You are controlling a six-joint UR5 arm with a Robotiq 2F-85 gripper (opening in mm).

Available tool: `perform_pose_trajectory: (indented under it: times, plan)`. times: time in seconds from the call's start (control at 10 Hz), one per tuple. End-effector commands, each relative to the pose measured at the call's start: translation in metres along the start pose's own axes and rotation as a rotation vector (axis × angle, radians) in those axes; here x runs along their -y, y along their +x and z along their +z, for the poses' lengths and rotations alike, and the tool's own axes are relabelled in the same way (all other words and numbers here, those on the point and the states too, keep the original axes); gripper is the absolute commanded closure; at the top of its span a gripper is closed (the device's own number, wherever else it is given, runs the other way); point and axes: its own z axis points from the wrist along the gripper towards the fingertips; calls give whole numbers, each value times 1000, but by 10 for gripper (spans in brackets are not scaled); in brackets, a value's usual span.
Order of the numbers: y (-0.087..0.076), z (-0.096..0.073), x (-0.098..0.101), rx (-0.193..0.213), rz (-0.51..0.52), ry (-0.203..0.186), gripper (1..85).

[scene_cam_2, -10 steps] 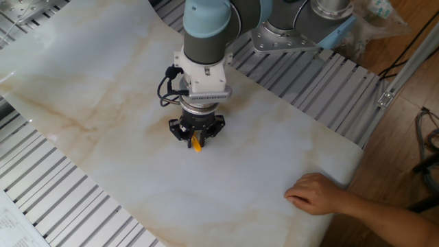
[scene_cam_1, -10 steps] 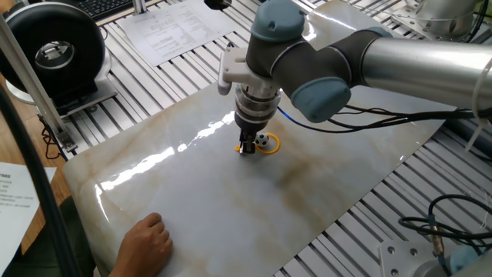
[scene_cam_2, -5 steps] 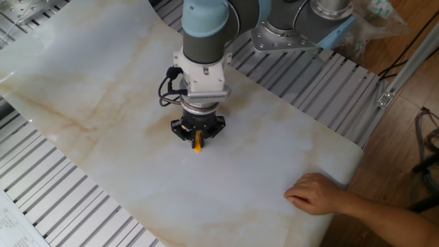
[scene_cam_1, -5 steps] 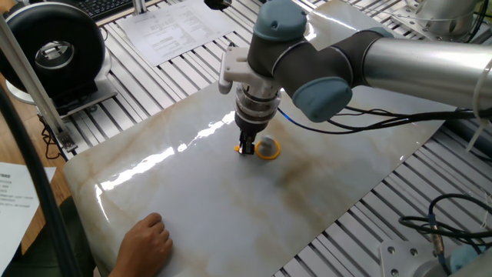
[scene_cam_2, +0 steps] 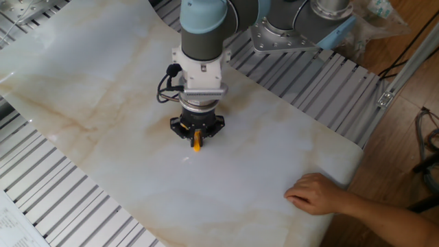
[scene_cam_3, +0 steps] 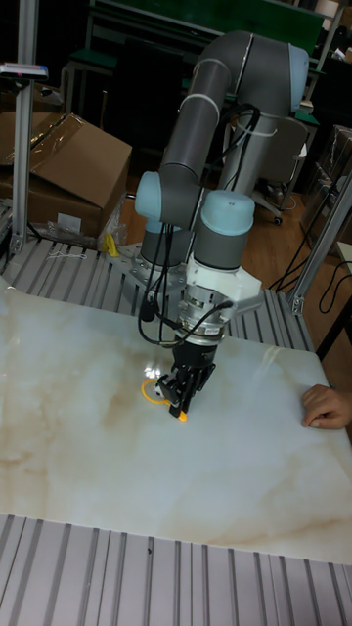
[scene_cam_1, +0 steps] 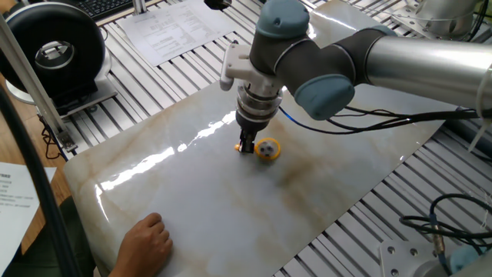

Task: Remove the bubble ring from the ball

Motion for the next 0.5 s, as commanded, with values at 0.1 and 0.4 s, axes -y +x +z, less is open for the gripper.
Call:
perform_pose_trajectory:
  times: [0.1,0.4]
  plan:
    - [0,-26,-1,-23,59,-16,843]
    - [-1,-59,2,-58,76,-39,843]
